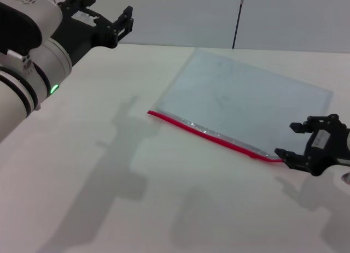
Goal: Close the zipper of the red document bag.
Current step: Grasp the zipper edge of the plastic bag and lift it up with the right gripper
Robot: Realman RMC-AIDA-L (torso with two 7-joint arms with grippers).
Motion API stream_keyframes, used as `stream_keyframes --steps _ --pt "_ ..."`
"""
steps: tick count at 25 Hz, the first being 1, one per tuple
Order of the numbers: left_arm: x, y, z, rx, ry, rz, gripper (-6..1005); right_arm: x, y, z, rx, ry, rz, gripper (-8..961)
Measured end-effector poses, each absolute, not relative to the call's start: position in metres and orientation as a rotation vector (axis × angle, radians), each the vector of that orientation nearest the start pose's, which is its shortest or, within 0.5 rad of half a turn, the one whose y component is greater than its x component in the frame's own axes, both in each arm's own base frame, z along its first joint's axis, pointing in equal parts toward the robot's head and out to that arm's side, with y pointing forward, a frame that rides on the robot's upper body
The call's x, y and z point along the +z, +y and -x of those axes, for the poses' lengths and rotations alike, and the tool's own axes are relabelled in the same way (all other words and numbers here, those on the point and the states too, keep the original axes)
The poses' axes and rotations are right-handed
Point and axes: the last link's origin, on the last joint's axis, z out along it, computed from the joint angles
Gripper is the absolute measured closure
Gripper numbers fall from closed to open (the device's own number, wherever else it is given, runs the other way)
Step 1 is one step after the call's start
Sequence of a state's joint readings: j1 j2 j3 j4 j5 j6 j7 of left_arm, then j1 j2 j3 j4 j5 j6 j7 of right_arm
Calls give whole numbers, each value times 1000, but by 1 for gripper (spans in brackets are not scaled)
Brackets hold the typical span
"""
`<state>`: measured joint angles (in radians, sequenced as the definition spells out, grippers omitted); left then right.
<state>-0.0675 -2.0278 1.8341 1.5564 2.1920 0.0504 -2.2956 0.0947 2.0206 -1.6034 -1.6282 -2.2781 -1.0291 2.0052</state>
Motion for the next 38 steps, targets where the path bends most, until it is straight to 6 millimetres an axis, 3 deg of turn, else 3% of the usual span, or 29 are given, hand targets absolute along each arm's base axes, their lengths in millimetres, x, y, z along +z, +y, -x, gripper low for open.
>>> stream_keyframes --steps 11,20,27,30,38 --pt "36 353 173 -497 -377 1856 242 5 314 -235 -329 234 2507 326" --pt "38 355 174 -495 -378 1847 242 -10 317 -239 -462 209 2460 273" --pt "39 355 175 -494 -378 1847 242 -18 320 -238 -480 186 2444 270" --pt "38 355 175 -492 -379 1848 242 -21 320 -239 -487 185 2450 199" --pt "37 356 175 -490 -378 1851 243 -26 321 -242 -528 156 2458 201"
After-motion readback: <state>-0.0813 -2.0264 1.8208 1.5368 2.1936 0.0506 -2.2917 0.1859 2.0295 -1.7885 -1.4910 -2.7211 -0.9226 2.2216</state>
